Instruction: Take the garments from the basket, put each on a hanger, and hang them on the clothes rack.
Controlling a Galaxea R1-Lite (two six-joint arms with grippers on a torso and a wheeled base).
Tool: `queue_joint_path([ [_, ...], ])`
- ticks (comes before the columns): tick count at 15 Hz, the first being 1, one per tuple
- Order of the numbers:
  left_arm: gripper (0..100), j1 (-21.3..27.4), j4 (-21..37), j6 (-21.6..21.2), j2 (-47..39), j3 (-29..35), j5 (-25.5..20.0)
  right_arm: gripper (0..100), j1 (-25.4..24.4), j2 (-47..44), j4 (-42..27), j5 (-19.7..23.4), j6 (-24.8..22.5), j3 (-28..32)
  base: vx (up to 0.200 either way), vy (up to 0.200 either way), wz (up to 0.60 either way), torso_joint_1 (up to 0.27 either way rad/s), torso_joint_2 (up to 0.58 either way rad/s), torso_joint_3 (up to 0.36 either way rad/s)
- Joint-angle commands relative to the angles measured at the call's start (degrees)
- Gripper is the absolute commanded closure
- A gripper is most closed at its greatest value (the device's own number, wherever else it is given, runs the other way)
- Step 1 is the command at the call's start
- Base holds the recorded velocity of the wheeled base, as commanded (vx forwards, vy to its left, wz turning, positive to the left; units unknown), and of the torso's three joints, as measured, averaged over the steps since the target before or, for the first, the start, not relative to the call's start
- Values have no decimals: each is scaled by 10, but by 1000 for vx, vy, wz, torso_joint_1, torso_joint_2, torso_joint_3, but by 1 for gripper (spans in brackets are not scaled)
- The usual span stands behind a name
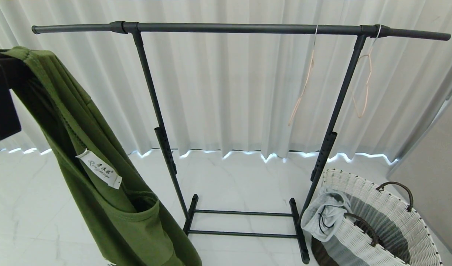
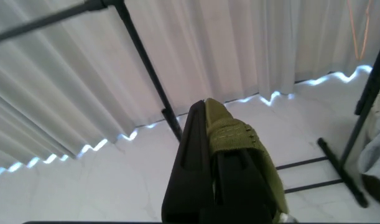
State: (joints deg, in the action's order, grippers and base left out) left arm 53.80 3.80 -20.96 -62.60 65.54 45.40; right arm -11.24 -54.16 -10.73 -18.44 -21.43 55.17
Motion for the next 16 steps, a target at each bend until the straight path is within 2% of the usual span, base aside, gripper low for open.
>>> queue_joint_path([
  [1, 100, 0, 0, -8, 3, -1, -2, 0, 2, -2, 0, 0, 0, 0, 0, 0, 0, 217, -500, -290],
  [7, 100, 0, 0, -11, 3, -6, -11, 0, 18, -2, 0, -1, -1, 0, 0, 0, 0, 239, -522, -287],
  [11, 100, 0, 0, -11, -2, -10, -11, 0, 22, 2, 0, -4, -2, 0, 0, 0, 0, 77, -154, -89],
  [16, 100, -6, 0, -11, -5, -15, -11, 0, 26, 2, 0, -1, -3, -1, 200, 0, 0, 7, -10, -4],
])
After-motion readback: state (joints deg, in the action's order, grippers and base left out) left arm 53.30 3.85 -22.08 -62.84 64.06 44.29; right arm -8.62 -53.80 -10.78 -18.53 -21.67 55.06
